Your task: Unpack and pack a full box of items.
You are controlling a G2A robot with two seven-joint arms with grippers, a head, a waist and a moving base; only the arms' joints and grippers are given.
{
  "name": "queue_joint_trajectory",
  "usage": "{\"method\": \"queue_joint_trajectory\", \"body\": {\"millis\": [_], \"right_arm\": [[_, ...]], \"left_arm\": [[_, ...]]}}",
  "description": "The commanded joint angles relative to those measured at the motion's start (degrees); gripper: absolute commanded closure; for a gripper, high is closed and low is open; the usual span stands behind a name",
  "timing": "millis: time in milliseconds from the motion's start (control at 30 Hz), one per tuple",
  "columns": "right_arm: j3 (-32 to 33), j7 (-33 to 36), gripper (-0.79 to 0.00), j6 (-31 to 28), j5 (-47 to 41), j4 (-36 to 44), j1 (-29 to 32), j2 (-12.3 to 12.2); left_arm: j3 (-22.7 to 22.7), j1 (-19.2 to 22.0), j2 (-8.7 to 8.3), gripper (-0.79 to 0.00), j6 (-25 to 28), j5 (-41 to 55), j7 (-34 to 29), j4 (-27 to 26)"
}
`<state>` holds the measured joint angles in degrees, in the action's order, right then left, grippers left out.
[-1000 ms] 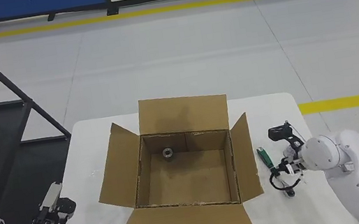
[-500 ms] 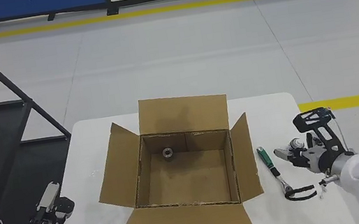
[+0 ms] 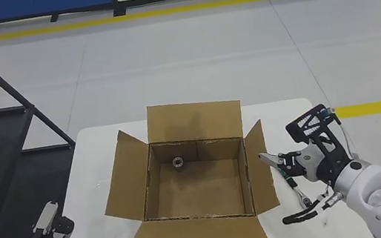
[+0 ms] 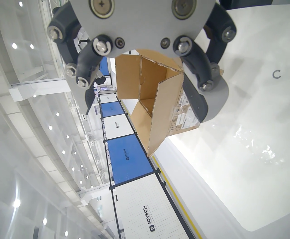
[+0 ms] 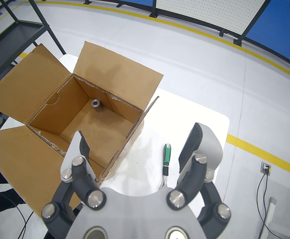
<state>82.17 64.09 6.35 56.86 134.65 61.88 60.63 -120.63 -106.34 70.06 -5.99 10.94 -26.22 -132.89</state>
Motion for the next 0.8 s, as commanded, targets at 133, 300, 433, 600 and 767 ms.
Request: {"method": "queue_joint_trajectory", "body": {"millis": [133, 300, 433, 600, 767], "right_arm": [[0.1, 0.0, -0.785, 0.0, 0.0, 0.0, 0.0, 0.0], [0.1, 0.0, -0.785, 0.0, 0.0, 0.0, 0.0, 0.0], [-0.3, -2.3, -0.785, -1.0, -1.3, -0.1, 0.5, 0.1], [-3.9, -7.7, -0.785, -6.5, -0.5, -0.3, -0.6, 0.2], [-15.4, -8.6, -0.785, -9.0, 1.7, -5.0, -8.4, 1.4]], "left_arm": [[-0.2, -0.3, -0.09, -0.785, -0.1, -0.8, -0.9, -0.2], [-0.2, -0.3, -0.09, -0.785, -0.1, -0.8, -0.9, -0.2], [-0.2, -0.3, -0.09, -0.785, -0.1, -0.8, -0.9, -0.2], [0.1, 0.1, -0.10, -0.785, 0.5, -0.9, -0.5, -0.3], [-0.4, 0.2, -0.08, -0.785, 0.1, -1.5, 0.7, 0.3]]}}
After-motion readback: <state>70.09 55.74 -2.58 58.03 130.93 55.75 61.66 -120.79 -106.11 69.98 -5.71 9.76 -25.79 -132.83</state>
